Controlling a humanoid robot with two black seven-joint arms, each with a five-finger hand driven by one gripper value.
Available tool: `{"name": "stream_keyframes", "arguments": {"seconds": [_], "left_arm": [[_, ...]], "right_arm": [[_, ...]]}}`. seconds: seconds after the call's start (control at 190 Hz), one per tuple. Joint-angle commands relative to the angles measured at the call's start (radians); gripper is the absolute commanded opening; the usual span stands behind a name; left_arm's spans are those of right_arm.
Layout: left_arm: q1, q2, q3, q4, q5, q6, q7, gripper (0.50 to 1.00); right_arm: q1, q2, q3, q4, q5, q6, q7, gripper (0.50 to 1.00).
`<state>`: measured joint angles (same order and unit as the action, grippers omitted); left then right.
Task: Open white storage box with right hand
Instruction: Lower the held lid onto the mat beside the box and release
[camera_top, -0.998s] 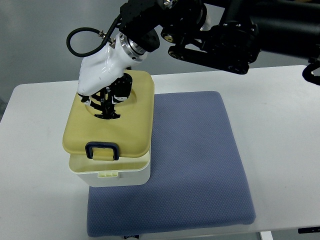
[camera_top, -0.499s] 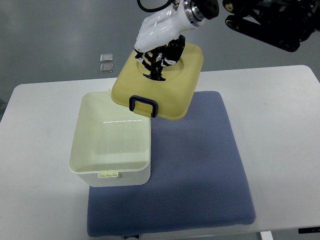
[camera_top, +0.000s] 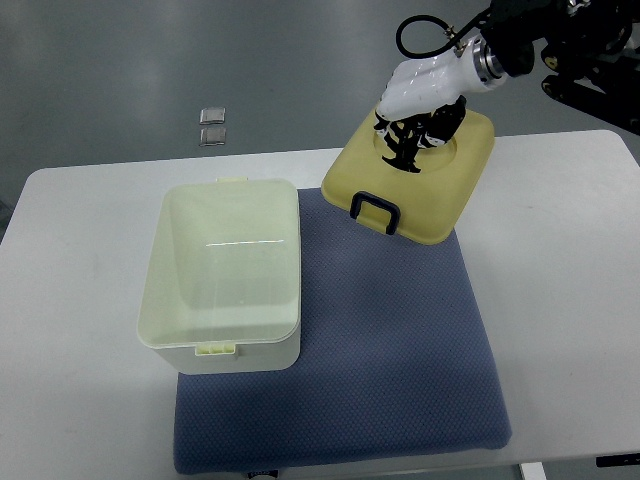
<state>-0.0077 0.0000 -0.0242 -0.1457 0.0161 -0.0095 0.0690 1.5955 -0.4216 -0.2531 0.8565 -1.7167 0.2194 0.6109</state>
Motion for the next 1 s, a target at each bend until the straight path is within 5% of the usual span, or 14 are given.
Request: {"name": "stream_keyframes", "arguments": {"seconds": [0.0,0.992], "left_arm": [[0.000,0.000,0.000,0.000,-0.001,0.000,0.000,1.000],[0.000,0.000,0.001,0.000,0.001,0.000,0.000,1.000]], "right_arm": [[-0.034,-0.014,-0.008,0.001,0.000,-0.018,0.000,0.500],[-0.243,0.087,-0.006,0.013,0.003,-0.083,0.000,0.500]]}}
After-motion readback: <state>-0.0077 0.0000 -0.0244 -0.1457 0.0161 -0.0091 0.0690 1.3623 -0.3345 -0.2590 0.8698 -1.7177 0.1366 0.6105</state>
